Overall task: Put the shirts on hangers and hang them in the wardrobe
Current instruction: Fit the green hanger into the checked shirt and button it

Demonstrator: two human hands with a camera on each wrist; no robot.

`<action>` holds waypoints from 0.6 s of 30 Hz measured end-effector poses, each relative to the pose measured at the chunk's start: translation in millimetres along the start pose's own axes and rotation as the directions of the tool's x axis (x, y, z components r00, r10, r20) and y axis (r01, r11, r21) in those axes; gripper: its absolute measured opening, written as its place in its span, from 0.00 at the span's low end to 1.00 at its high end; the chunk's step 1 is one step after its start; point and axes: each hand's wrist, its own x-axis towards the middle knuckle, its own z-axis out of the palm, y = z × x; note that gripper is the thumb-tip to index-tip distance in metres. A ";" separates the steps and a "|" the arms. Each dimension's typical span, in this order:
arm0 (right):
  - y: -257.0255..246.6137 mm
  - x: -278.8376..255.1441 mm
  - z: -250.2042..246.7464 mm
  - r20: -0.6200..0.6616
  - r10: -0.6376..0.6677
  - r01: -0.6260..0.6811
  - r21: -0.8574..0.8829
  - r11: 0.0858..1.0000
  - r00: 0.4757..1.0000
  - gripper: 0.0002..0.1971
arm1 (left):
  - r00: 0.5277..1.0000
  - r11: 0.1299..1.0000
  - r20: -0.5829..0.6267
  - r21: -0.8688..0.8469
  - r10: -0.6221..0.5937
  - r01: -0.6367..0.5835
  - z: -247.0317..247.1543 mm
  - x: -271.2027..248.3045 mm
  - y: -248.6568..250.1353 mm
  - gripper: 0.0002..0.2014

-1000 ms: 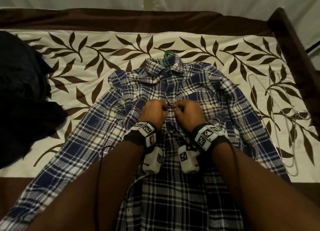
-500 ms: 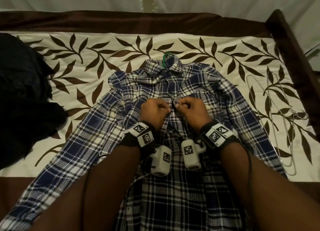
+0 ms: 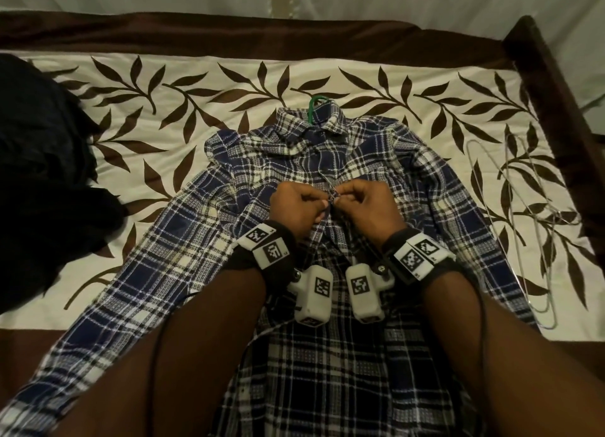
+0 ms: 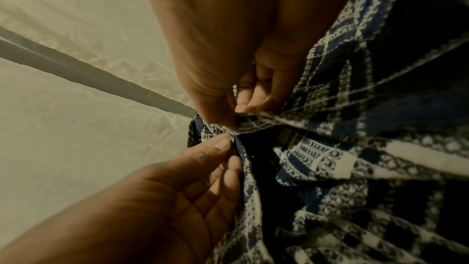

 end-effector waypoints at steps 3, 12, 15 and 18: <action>-0.9 0.4 -0.3 0.000 0.009 -0.009 0.031 0.999 1.000 0.04 | 1.000 1.000 0.012 -0.009 -0.002 0.002 -1.3 -0.3 1.2 0.04; -7.9 -1.8 -4.4 0.032 -0.003 -0.001 0.134 0.991 0.999 0.13 | 0.998 0.997 -0.001 -0.043 -0.057 0.057 -0.9 -2.7 9.4 0.04; -8.6 -2.7 -3.1 0.012 -0.052 0.051 0.045 0.998 0.999 0.14 | 0.998 0.996 -0.004 -0.059 -0.063 0.063 -0.6 -3.1 11.4 0.04; -11.0 -3.5 -1.0 -0.015 -0.098 0.097 -0.053 0.994 0.995 0.13 | 0.998 0.996 -0.004 -0.062 -0.059 0.059 -1.3 -4.7 12.0 0.04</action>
